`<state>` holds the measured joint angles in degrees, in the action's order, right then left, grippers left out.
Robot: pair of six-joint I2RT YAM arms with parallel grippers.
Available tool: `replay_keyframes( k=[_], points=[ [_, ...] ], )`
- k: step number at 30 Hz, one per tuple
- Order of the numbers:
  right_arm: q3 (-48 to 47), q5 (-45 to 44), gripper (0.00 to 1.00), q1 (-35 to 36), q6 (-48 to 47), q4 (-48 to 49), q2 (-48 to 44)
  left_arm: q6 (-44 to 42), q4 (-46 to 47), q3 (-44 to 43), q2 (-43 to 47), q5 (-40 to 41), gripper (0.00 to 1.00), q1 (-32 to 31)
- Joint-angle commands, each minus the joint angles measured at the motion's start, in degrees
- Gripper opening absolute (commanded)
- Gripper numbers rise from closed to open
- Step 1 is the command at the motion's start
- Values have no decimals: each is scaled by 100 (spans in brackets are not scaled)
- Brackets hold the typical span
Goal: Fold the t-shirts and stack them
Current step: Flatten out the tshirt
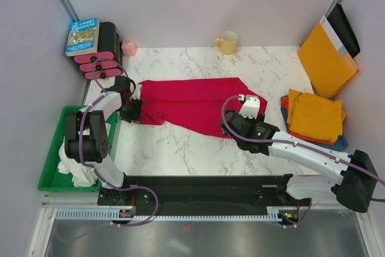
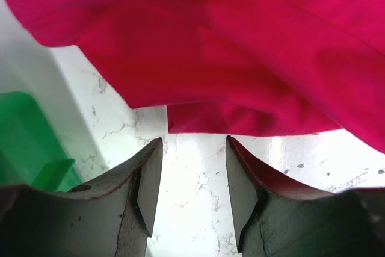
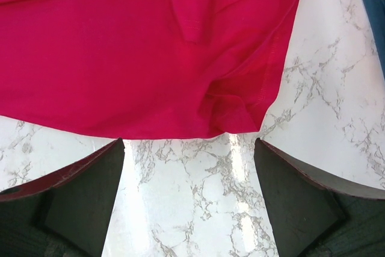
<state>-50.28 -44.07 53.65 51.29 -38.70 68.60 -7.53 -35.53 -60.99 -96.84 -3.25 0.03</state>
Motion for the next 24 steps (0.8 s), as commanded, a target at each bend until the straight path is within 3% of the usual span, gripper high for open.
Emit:
replay_keyframes(
  k=[1, 13, 24],
  points=[
    [-61, -198, 95, 58, 118, -94, -57, 41, 248, -114, -239, -202, 53, -12],
    [-166, -242, 95, 84, 136, -147, 119, 24, 336, -211, -687, -123, 46, -12],
    [-272, -320, 96, 172, 355, -173, 330, -21, 406, -80, -530, -194, 2, -12]
  ],
)
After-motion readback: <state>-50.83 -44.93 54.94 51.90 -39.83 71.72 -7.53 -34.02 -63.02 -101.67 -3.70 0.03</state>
